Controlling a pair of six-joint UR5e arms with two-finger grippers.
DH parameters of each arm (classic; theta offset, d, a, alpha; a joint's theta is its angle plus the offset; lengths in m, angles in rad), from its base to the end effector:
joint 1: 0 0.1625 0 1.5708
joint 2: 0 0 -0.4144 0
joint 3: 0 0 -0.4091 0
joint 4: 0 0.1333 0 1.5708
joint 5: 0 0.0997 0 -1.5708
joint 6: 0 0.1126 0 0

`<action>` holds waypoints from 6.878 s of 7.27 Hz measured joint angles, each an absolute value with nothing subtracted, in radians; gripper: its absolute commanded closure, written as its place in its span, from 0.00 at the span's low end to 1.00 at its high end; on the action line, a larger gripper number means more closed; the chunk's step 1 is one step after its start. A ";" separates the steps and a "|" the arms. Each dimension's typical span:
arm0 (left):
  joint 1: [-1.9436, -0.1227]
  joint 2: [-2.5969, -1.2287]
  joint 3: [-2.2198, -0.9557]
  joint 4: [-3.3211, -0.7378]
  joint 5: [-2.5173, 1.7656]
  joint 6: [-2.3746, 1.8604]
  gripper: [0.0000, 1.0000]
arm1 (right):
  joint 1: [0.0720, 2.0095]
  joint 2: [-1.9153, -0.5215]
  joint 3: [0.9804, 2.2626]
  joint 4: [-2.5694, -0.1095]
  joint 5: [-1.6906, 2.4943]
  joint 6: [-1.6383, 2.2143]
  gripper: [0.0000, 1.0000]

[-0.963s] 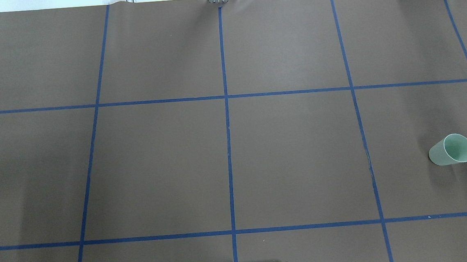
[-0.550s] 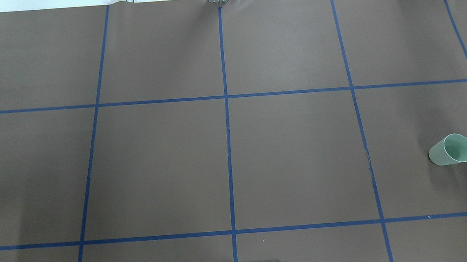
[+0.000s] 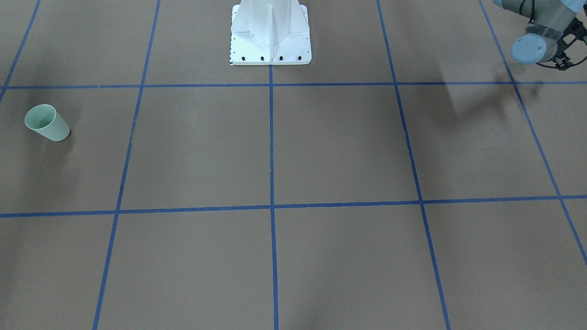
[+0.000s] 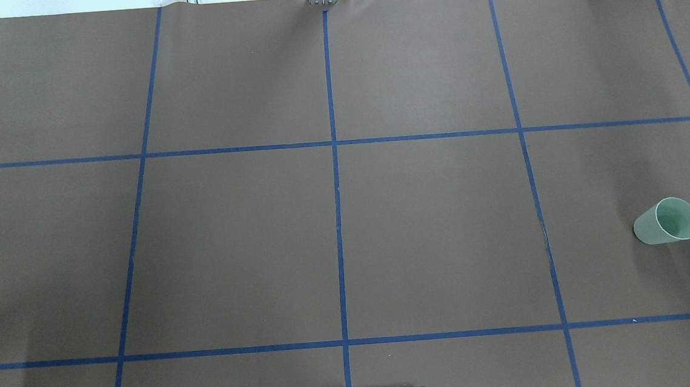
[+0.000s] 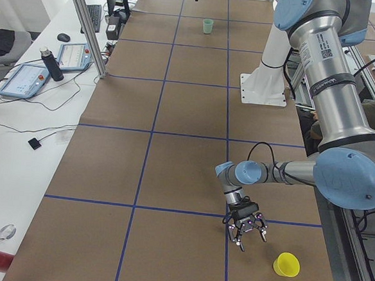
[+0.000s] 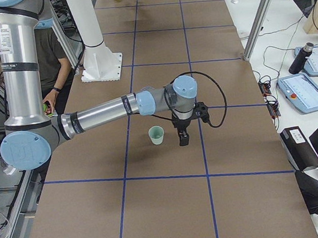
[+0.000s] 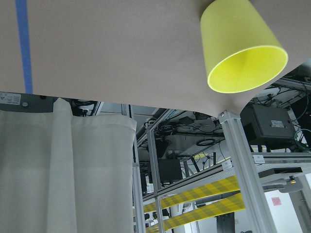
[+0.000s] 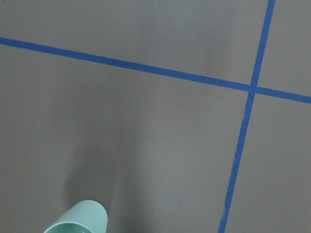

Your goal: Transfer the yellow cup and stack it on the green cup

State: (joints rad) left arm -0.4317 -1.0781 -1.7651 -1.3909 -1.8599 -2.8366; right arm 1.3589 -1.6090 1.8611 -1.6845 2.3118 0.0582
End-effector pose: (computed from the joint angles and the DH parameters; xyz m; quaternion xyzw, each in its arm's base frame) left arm 0.1700 -0.1898 0.7896 -0.0330 -0.2710 -0.7440 0.6098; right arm -0.0472 -0.4916 0.5431 0.0152 -0.3666 -0.0964 0.9252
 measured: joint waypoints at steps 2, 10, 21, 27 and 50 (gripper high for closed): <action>-0.371 -1.067 -1.756 -1.387 -1.937 -2.901 0.03 | 1.351 -1.603 1.863 -1.684 2.311 0.058 0.00; -0.259 -1.063 -1.643 -1.443 -2.087 -2.976 0.03 | 1.338 -1.596 1.867 -1.684 2.307 0.057 0.00; -0.186 -1.058 -1.533 -1.521 -2.098 -3.074 0.66 | 1.329 -1.591 1.868 -1.684 2.307 0.057 0.00; -0.181 -0.961 -1.495 -1.567 -1.964 -2.860 0.64 | 1.327 -1.589 1.872 -1.684 2.311 0.060 0.00; -0.473 -2.208 -1.382 -2.600 -1.108 -0.832 0.67 | 1.205 -1.349 1.855 -1.641 2.319 0.061 0.00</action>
State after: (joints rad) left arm -0.4731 -2.2081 -1.3817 -2.6001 -1.1081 -0.8321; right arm 1.2054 -1.3494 1.8547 -1.6411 2.3189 0.0612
